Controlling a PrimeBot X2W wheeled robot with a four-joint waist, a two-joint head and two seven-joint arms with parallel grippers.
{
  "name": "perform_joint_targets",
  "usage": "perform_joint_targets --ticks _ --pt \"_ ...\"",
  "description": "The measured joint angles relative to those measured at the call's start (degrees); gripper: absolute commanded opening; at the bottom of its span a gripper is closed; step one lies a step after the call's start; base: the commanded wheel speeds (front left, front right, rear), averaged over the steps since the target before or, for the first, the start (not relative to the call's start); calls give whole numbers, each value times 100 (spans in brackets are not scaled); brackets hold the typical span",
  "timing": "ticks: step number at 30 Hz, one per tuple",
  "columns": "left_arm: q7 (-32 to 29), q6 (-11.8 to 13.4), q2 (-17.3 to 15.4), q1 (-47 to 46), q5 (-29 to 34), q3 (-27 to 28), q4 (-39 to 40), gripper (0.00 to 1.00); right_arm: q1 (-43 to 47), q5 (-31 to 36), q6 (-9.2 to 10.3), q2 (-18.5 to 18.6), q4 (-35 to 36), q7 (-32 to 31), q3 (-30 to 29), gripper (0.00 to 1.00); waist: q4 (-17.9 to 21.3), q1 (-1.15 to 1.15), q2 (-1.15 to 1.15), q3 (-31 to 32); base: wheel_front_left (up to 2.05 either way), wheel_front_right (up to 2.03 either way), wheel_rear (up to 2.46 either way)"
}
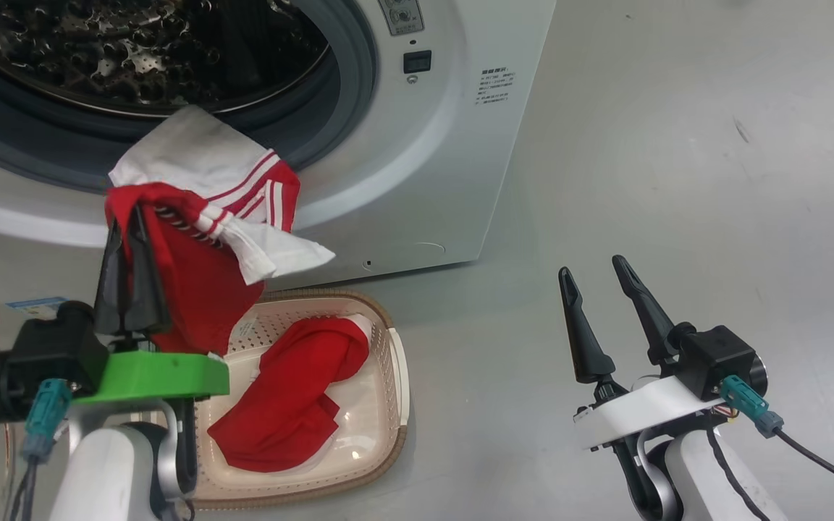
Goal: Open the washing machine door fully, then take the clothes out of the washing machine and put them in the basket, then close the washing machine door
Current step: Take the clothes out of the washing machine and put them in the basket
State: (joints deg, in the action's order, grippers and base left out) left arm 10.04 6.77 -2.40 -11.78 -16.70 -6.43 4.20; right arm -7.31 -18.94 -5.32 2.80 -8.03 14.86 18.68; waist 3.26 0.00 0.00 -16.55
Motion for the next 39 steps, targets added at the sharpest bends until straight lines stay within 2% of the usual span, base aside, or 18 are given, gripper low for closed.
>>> perform_joint_targets --ticks 3,11,16,23,39 --pt "-47 0 2 161 -32 -74 -116 0 -7 4 0 0 12 0 0 100 -10 0 0 -79 0 0 0" --pt "-115 1 3 425 -580 -112 -636 0 -54 94 -8 0 55 0 -5 100 -8 0 0 -337 0 0 0" --pt "-138 1 2 475 -1014 -132 -1106 0 -151 100 -14 1 73 0 22 100 17 0 0 -493 0 0 0" --pt "-143 4 3 441 -1223 -246 -1859 0 -262 101 -15 2 181 0 15 100 83 0 0 -775 0 0 0" --pt "-401 5 14 -857 -1171 -277 -3492 0 -779 48 -67 3 383 0 54 100 361 0 0 -1759 0 0 0"
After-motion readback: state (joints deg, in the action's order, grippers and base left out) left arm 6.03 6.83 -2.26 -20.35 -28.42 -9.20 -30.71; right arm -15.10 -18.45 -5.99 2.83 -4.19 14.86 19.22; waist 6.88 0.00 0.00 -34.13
